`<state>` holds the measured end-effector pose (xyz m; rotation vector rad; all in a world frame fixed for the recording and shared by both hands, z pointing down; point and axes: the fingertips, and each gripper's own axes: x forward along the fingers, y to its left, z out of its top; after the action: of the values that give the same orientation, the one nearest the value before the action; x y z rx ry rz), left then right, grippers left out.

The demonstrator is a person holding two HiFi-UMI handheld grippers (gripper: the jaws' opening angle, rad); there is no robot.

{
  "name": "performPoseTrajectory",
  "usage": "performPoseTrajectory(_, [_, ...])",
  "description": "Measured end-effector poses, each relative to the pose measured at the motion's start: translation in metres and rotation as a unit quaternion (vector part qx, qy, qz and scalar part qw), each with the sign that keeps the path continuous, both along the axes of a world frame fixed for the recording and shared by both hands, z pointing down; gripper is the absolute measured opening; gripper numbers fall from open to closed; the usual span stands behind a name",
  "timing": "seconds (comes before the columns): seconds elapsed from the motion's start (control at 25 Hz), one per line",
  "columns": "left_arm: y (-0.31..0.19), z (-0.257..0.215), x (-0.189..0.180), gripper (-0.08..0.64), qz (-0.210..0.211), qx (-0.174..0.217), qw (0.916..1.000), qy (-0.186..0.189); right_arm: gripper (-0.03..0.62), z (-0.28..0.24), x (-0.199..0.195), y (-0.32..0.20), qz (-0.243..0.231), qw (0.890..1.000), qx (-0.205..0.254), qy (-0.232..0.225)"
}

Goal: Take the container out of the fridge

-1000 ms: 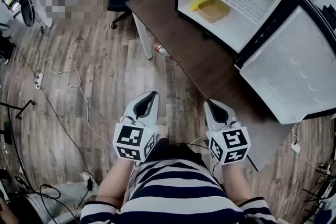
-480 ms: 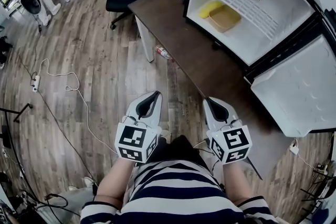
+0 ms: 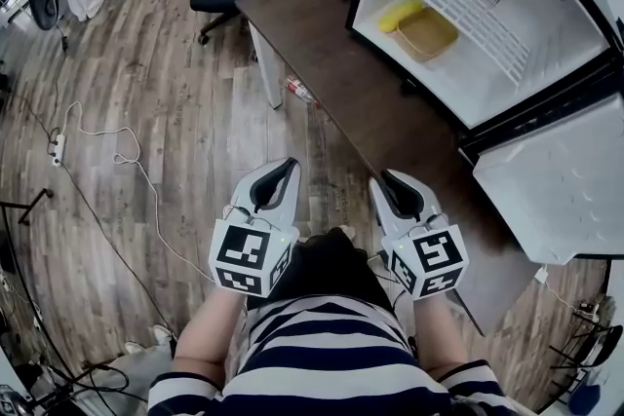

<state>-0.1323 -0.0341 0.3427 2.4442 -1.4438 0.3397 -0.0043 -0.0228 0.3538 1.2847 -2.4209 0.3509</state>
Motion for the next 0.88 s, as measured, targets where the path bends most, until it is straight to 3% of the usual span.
performPoseTrajectory(0.28, [-0.026,0.007,0.001,0.0,-0.017,-0.012,0.9998,-0.001,0.087,0.004,0.005,-0.041,-0.015,1.0,0.002,0.014])
performPoseTrajectory(0.88, [-0.116,0.036,0.038,0.0,-0.021,-0.035,0.9992,-0.003,0.101,0.016,0.038,-0.155,-0.014,0.999,0.016,0.028])
